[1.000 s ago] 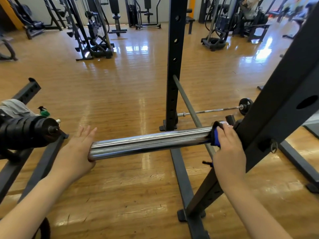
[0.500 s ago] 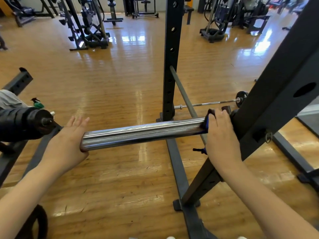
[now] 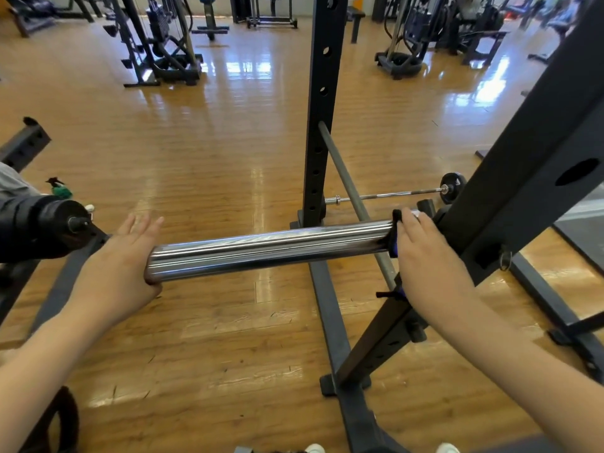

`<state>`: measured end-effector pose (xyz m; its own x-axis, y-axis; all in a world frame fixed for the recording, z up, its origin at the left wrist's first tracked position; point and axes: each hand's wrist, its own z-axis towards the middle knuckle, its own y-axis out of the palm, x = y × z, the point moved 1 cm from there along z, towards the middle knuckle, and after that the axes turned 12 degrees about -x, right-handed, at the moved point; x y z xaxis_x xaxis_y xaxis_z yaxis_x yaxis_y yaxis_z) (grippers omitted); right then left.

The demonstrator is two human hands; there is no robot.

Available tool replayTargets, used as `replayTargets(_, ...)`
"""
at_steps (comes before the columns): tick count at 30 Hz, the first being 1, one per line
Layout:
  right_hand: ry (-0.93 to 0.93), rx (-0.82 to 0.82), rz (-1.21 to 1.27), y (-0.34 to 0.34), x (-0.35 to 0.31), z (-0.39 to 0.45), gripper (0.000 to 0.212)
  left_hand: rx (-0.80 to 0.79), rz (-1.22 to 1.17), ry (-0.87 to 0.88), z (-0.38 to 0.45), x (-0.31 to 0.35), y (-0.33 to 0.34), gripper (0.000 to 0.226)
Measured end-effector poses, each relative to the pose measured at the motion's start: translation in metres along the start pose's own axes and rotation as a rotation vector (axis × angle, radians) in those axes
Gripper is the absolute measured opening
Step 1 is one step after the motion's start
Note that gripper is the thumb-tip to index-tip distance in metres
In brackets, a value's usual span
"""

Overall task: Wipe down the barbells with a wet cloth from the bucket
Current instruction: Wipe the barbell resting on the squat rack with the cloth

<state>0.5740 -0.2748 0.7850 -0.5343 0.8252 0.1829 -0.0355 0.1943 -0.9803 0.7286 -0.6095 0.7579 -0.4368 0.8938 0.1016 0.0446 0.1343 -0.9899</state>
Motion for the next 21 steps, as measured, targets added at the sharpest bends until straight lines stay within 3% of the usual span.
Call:
replayTargets(5,0.074,-0.04,0.018,0.007,-0.003,0.009,0.065,0.027,0.008,0.011,0.002,-0.001,0.004,0.094)
replayTargets(15,0.102,0.047,0.106,0.02,-0.004,-0.003,0.074,0.022,0.034,0.039,0.004,-0.004,0.006,0.097)
replayTargets(17,0.136,-0.002,0.09,0.011,-0.007,0.012,0.066,0.029,0.047,0.048,0.003,-0.005,0.007,0.096)
replayTargets(21,0.053,-0.098,0.078,-0.02,-0.005,0.044,0.03,0.031,0.04,0.045,0.003,-0.004,0.005,0.096)
